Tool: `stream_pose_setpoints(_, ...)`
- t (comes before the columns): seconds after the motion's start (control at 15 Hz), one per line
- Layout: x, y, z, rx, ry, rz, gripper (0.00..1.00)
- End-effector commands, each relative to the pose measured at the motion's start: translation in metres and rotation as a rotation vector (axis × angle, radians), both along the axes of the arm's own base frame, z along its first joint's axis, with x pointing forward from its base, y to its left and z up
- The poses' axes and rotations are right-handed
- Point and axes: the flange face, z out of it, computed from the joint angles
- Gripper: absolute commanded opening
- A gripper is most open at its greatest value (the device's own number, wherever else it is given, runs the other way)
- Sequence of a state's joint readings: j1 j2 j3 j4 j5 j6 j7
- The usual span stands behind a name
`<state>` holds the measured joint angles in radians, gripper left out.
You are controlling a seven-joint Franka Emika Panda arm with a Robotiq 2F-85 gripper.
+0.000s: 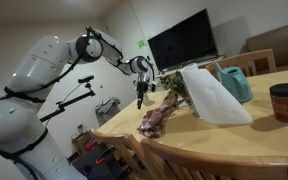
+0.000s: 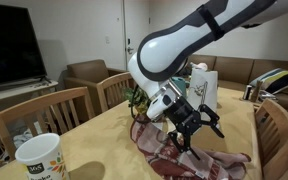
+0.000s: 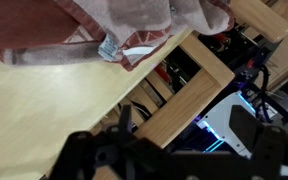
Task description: Pick up the cloth and put it back down neatly
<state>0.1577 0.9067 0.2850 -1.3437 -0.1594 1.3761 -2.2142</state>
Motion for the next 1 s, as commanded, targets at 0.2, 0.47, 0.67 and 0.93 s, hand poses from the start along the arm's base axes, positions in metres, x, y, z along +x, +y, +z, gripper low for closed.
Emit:
stream_pose_setpoints(0.2,-0.003,0.0,-0.042,-0.097,0.143,0.173,1.0)
stream_pose_setpoints(0.47,0.006,0.009,-0.059,-0.065,0.096,0.272,1.0)
stream_pose_setpoints(0.67,0.021,0.017,-0.053,-0.011,-0.01,0.296,1.0)
stream_pose_setpoints(0.93,0.037,0.03,-0.044,0.055,-0.164,0.301,1.0)
